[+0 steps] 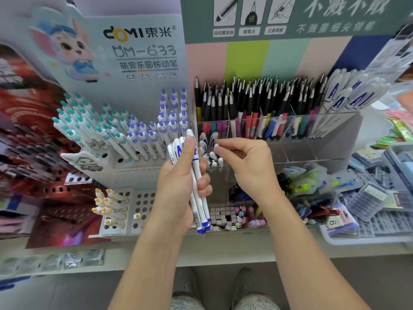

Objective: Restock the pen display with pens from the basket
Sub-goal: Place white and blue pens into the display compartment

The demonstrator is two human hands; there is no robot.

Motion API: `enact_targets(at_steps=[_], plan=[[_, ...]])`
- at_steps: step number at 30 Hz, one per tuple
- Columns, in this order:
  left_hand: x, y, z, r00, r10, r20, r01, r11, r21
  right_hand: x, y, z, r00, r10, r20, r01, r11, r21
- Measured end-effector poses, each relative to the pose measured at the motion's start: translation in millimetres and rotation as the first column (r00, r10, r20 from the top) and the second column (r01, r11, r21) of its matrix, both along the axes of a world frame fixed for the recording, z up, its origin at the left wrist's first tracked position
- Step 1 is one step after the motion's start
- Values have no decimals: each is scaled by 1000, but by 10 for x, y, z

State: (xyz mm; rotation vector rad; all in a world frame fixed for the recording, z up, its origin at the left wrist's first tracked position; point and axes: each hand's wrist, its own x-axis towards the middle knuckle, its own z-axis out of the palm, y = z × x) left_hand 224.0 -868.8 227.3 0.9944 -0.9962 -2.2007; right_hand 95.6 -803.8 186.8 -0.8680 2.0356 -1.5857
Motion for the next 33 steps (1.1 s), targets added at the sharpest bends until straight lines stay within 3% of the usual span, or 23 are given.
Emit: enact_targets(at_steps=[3,6,11,15,18,20,22,24,28,33], plan=[[-17,14,5,1000,-9,15,10,999,-42,59,3,82,998,-8,-68,10,1000,24],[-43,41,13,999,-34,31,36,997,-75,98,72,267,995,-76,-65,72,995,-63],[-92,108,20,987,-129,96,144,974,-173,96,169,511,960,136,243,-127,991,-51],[-90,120,40,973,-179,147,202,965,-166,88,186,456,844,106,526,-52,992,-115],[-85,108,52,974,-145,172,167,978,-122,51,216,494,822,40,568,86,977,-194],[-72,84,57,974,-120,193,145,982,-121,-14,240,551,834,-56,548,276,903,-328],[-53,50,52,975,-96,203,123,984,-126,-99,258,620,838,-168,519,444,763,-470],[-40,11,36,982,-50,182,72,991,-115,-181,261,619,862,-309,403,494,692,-526],[-49,-35,-5,991,3,130,6,998,-70,-129,188,388,924,-372,87,370,812,-451],[-68,-40,-35,994,25,104,-21,999,-41,-11,89,49,967,-220,-126,196,964,-178]])
